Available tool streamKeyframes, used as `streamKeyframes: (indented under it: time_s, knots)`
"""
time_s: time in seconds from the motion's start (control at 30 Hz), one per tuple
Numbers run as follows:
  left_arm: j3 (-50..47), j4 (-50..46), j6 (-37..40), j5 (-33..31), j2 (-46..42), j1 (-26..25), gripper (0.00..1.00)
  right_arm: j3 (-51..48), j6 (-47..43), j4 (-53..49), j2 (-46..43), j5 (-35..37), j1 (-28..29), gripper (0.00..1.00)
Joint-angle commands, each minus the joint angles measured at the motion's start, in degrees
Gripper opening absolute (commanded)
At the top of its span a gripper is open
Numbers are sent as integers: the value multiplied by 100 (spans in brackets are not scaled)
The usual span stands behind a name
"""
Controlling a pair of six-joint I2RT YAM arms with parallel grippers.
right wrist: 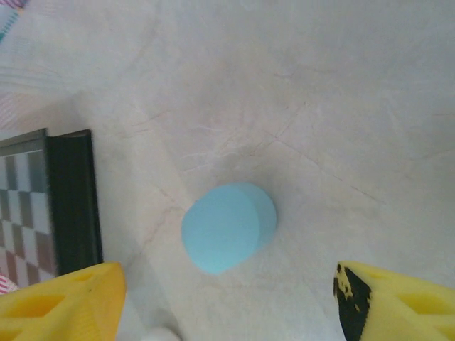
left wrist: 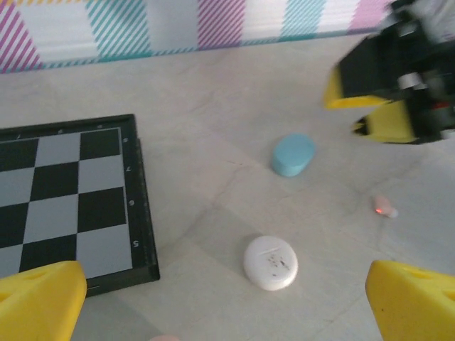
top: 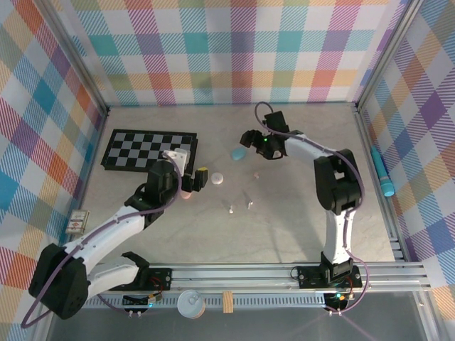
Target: Insert the wireless bluetooth earbuds into the charging case
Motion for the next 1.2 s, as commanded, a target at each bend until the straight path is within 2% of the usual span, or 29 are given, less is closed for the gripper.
streamKeyframes:
  time_s: [0.0,0.13,0.27,0.43,0.63,0.87,1.17]
  knots:
    - [425,-642,-676,-361,314,25,100,-373,-646,-138,-653,-46,35,78]
    - [891,-1214,-1242,-245,719,155,100,-568,-990,-329,-892,-759,112,78]
    - [1320,-1822,-1941,136,1203,495,100,-401,-1157,-890,-811,-626,395,77]
    - [1806,-2530,-2143,260,1740,543,100,-658,-833,-693,-894,-508,465,76]
    - [2535,-3297,-2223,-159,2471,39,98,-1260,-713,-595,-1372,-85,380,77]
    - [3474,-3703,-2140,-673,3661,-724,87,-2093,-637,-519,-2143,98,55,76]
    - [4119,-3834,-2067,-906,4584,-931,80,-2571,-594,-511,-2610,130,-63,76]
